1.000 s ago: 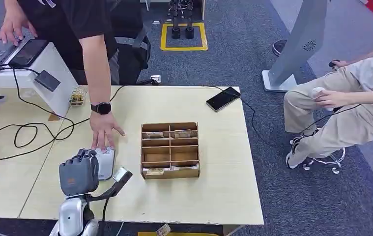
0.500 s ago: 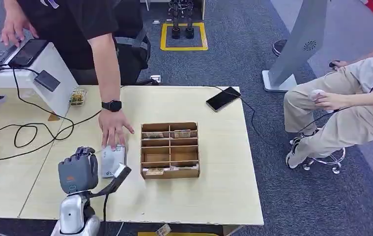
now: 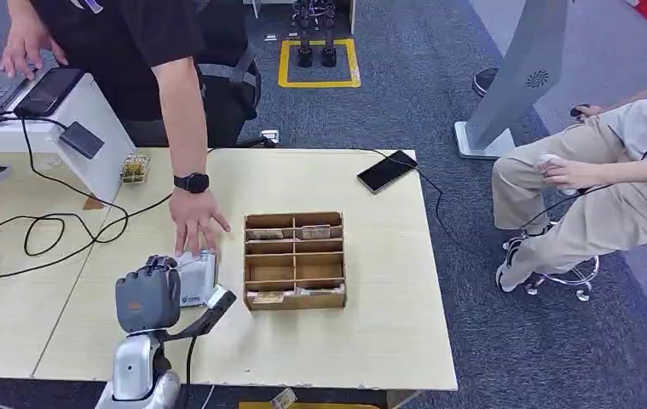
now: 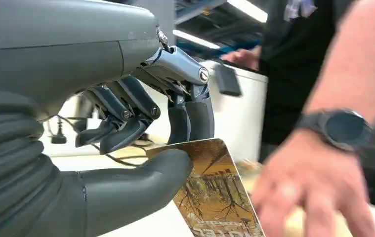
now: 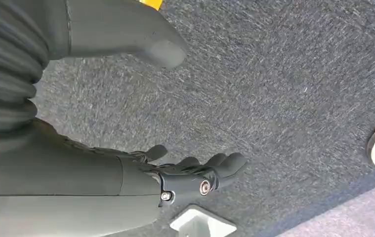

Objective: Pass the card to the sensor for recognition and then transmit it.

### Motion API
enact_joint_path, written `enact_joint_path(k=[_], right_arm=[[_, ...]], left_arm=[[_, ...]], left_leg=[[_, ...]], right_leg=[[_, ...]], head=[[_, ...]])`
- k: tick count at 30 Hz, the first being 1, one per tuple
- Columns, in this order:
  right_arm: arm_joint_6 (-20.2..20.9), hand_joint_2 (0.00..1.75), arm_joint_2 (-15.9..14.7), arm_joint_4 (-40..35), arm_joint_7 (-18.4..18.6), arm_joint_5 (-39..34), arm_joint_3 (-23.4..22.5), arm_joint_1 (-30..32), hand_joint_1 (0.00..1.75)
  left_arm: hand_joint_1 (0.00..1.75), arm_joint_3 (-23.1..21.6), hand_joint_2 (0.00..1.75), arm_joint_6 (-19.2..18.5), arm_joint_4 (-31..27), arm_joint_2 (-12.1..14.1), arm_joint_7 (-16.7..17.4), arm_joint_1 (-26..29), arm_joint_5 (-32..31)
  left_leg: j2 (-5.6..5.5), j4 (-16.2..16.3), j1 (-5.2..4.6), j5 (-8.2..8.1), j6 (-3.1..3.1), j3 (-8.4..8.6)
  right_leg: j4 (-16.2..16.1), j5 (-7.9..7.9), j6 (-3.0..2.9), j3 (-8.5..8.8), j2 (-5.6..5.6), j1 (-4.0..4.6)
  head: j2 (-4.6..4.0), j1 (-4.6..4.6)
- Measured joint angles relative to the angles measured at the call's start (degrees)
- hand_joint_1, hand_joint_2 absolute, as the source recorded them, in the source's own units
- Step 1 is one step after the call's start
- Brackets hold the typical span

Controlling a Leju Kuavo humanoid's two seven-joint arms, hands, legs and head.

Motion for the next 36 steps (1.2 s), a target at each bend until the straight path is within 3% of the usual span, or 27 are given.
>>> enact_joint_path(k=[6, 36], right_arm=[[0.0, 1.75, -0.5, 0.7, 0.0, -1.8, 1.9, 0.1, 0.00], [0.0, 1.75, -0.8, 1.6, 0.0, -2.3, 4.3, 0.4, 0.00]], left_arm=[[1.75, 0.0, 1.75, 0.0, 4.6, -0.1, -3.2, -0.7, 0.1], [1.75, 0.2, 1.75, 0.3, 8.6, -1.0, -2.1, -3.0, 0.0]], left_leg=[[0.00, 0.0, 0.00, 0.00, 0.00, 0.01], [-0.02, 0.0, 0.00, 0.01, 0.00, 0.03]], right_leg=[[0.0, 0.00, 0.00, 0.01, 0.00, 0.00], [0.0, 0.01, 0.00, 0.05, -0.01, 0.00]], head=[[0.00, 0.00], [0.00, 0.00]])
